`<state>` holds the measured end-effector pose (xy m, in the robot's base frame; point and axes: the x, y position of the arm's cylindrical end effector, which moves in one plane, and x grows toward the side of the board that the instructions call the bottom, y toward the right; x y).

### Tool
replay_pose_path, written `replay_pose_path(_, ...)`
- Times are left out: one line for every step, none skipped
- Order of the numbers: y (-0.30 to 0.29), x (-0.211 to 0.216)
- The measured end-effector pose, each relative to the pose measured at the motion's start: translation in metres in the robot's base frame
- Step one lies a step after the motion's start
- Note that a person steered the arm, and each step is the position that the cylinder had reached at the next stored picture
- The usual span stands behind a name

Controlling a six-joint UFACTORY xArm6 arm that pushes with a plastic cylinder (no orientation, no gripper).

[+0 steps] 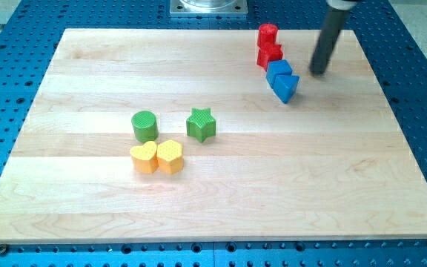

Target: Separate the blue blocks from each other

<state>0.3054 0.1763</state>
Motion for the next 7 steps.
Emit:
replay_pose_path(-0.052, 0.004)
replay_pose_path(-0.073, 0.039)
replay_pose_path(-0.072, 0.080)
replay_pose_path(-0.072, 0.086)
replay_pose_path(-0.071, 0.066)
replay_pose_path(-0.094, 0.065)
replay_pose_path(-0.109, 0.080)
